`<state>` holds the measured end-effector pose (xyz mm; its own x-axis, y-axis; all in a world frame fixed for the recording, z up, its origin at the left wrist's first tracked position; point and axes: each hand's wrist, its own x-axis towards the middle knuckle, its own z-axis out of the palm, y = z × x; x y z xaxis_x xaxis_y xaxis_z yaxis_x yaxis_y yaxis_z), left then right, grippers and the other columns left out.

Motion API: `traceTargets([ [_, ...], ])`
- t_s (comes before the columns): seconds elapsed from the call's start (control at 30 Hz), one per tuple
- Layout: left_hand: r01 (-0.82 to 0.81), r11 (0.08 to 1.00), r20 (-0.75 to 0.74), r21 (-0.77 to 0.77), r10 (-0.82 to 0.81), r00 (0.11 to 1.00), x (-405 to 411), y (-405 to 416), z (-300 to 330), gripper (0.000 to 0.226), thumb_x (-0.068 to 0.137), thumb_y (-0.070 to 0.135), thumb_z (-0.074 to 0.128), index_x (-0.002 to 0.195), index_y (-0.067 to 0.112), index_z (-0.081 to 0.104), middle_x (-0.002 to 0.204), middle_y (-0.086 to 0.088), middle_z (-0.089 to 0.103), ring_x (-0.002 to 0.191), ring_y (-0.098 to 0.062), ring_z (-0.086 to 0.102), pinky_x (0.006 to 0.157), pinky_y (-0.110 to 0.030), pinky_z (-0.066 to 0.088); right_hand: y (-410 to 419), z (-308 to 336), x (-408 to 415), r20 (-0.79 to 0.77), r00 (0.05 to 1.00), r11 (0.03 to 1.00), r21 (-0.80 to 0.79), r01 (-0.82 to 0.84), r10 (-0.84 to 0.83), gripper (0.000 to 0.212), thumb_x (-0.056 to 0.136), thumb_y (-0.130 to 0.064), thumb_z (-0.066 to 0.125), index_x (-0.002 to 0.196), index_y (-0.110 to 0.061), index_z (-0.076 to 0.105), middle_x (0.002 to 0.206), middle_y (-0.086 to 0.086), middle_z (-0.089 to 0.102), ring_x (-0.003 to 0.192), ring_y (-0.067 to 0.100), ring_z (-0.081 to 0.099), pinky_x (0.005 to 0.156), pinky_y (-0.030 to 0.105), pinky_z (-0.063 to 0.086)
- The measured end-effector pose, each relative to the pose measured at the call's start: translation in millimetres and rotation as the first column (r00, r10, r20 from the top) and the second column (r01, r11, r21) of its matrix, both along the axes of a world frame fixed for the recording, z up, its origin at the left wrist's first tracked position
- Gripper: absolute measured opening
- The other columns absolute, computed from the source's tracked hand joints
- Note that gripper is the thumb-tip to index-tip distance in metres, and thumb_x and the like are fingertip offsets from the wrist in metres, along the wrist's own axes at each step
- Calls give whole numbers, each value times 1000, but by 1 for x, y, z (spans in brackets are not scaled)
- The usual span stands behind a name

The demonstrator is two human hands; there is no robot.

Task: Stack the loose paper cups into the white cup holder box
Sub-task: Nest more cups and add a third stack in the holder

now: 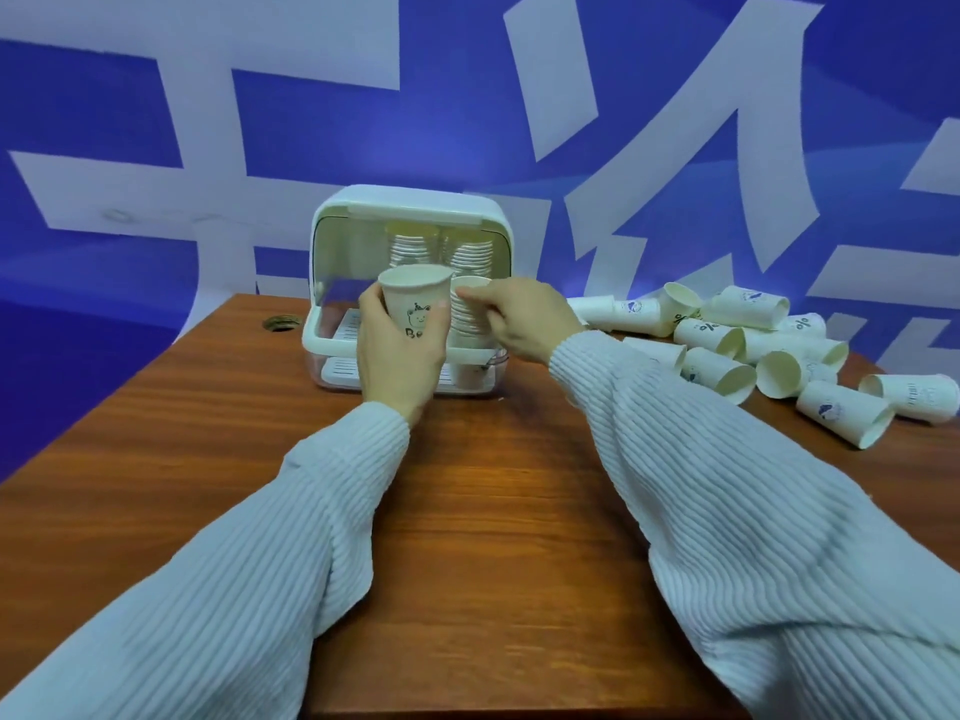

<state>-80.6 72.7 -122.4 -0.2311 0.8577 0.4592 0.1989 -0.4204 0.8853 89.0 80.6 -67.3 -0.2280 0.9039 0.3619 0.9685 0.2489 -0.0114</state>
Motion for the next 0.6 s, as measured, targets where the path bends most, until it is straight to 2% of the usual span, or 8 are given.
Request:
traceTargets([
  [0.07,-5,1000,-8,15,5,1000,0,6,10,73,79,58,70,137,21,46,124,2,61,115,-19,59,99,-41,51,3,3,1,-15,1000,1000,-20,20,-20,55,98,-16,43,144,-43,56,136,5,67,122,34,59,96,46,52],
  [0.1,6,1000,3,24,-6,1000,1,8,16,71,81,53,72,138,22,45,126,2,61,117,-18,58,99,-34,51,3,5,2,-43,999,999,-33,19,-20,56,98,-15,43,146,-42,54,138,3,65,125,32,58,97,44,51],
  [0.17,28,999,26,45,-29,999,5,14,30,71,86,40,76,144,22,40,132,1,59,120,-15,56,94,-15,45,1,2,3,-160,987,1000,-19,8,-10,58,99,-15,43,152,-37,49,139,0,63,128,29,56,101,43,49],
  [0.2,35,998,27,59,-37,999,7,17,37,75,87,37,77,148,22,36,137,0,57,123,-15,55,94,-12,42,-2,-2,5,-248,969,1000,10,20,-17,58,99,-16,44,154,-36,46,140,-1,63,129,26,56,103,43,48],
  [0.3,58,995,-68,79,-52,996,14,29,53,84,89,37,76,156,20,30,151,-3,48,134,-17,47,106,-25,37,-8,-12,13,-441,897,989,112,95,-36,55,101,-23,49,155,-34,43,137,-6,66,127,20,57,103,42,47],
  [0.43,104,989,-253,106,-75,965,28,45,63,79,90,38,75,155,15,37,153,-4,46,140,-19,42,106,-22,29,-14,-15,30,-478,876,984,118,135,-63,54,100,-31,51,153,-36,42,135,-11,66,113,18,60,98,44,50],
  [0.53,128,987,-328,101,-88,940,36,54,67,76,89,36,73,153,14,39,151,-5,49,137,-23,46,108,-30,36,-14,-18,42,-490,868,980,116,161,-85,51,100,-33,52,151,-34,45,130,-11,68,95,15,58,96,43,51],
  [0.6,134,988,-366,81,-95,926,39,58,70,75,89,35,71,153,15,38,151,-6,49,136,-24,47,108,-33,38,-16,-19,49,-503,859,979,112,169,-91,51,101,-32,52,151,-31,45,126,-12,68,107,16,60,96,40,49],
])
